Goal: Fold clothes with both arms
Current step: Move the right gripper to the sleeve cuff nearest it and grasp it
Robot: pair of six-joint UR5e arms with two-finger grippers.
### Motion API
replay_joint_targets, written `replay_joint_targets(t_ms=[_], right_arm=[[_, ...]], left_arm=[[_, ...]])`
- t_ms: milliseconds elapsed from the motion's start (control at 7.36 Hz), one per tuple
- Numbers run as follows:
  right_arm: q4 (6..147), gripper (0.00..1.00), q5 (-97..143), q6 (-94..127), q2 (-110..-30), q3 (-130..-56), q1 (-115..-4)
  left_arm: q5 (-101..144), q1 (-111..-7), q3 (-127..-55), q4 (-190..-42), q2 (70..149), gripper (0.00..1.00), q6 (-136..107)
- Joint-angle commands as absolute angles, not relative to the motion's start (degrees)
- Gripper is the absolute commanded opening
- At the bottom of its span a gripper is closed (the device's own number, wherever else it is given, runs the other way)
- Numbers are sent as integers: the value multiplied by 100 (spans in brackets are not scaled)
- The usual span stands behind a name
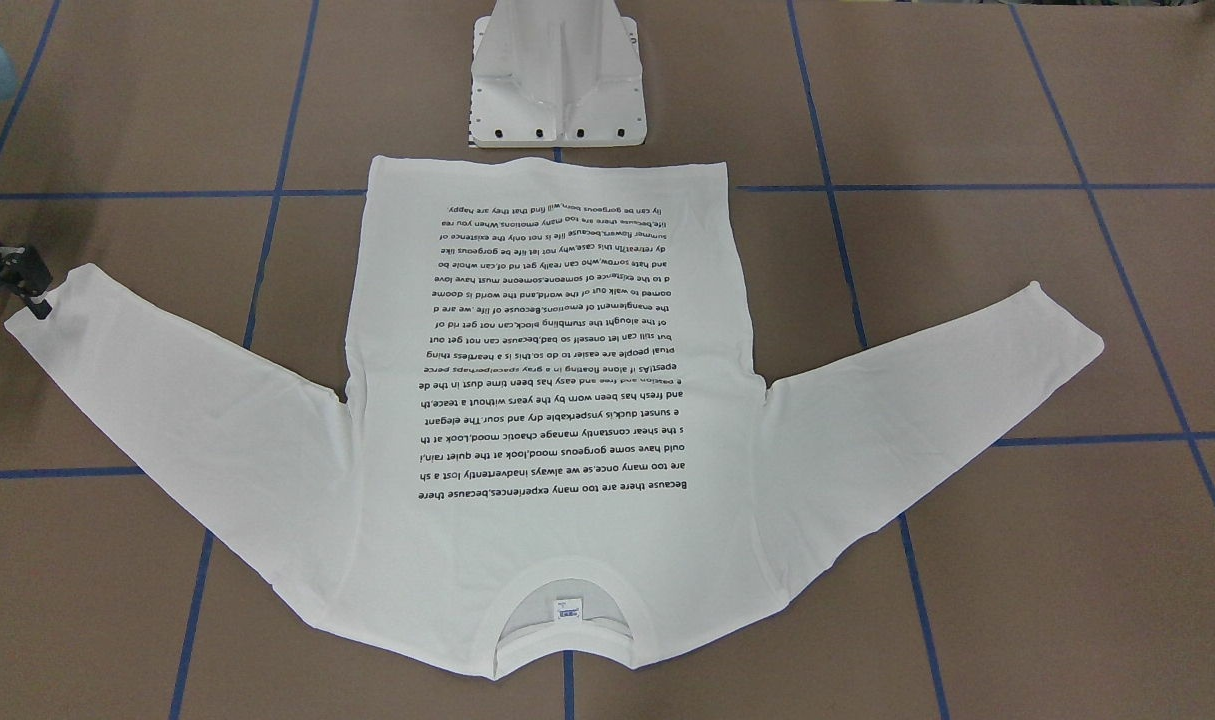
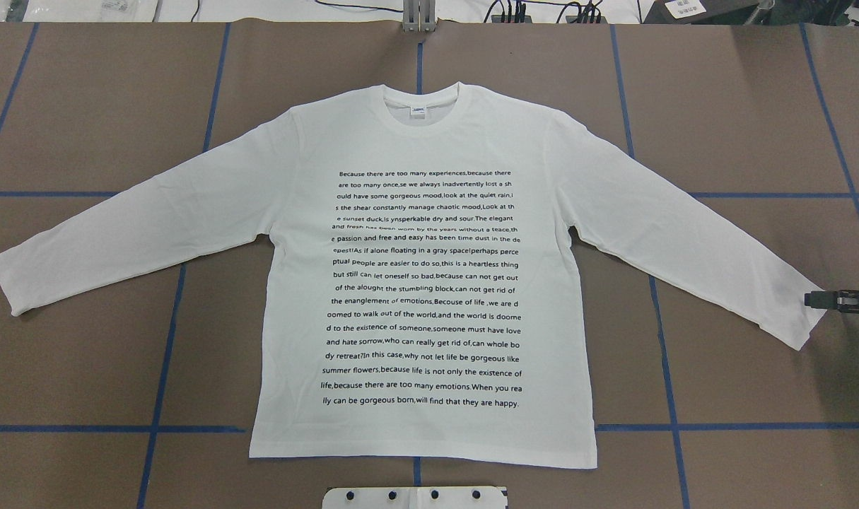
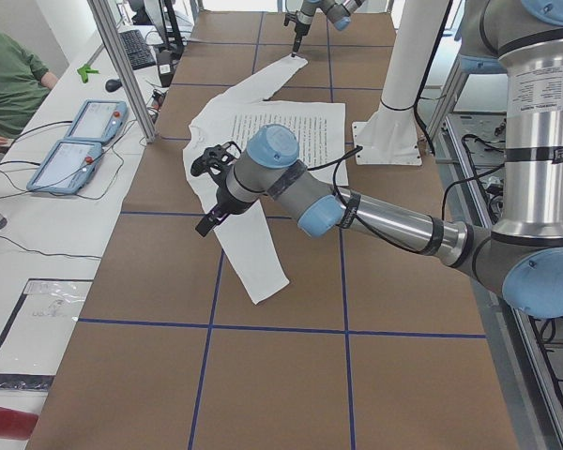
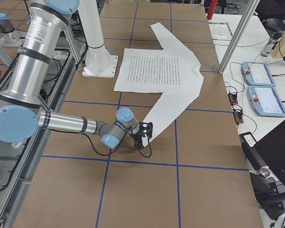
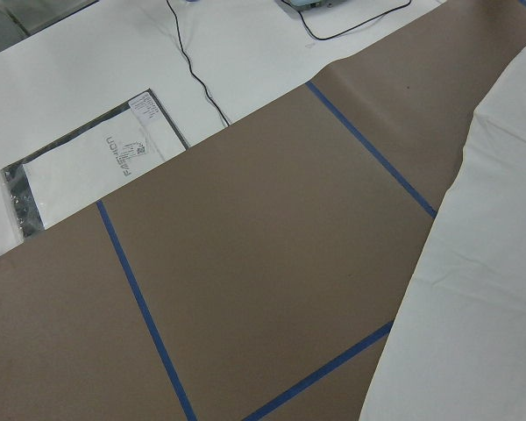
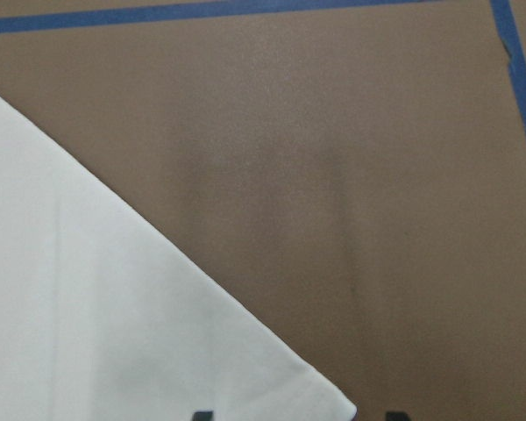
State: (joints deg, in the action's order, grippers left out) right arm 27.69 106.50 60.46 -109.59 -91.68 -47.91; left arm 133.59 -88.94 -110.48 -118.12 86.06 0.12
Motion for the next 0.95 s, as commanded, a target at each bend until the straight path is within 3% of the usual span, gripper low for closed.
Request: replay_joint_targets(t_ms=[0, 272, 408, 544, 680, 815], right_arm=[[2769, 67, 10600, 6047, -10942, -9132, -4764], [2769, 58, 10600, 6029, -10925, -9123, -4755], [2769, 44, 10608, 6029, -10925, -9123, -4755], [2769, 15, 10608, 6029, -10925, -9123, -4755], [2769, 0, 10608, 6029, -10925, -9123, -4764], [2760, 0, 10608, 6021, -10951, -9175, -4790]], left_arm=[[13359, -8903, -11048, -11812, 8596, 100, 26], [13359, -8903, -11048, -11812, 8596, 100, 26], [13359, -8912, -11048, -11812, 8596, 100, 35], [13359, -8912, -11048, -11812, 8596, 100, 35], [13359, -8912, -11057, -11812, 8561, 100, 44], [13368, -8912, -11083, -11839, 8517, 100, 44]])
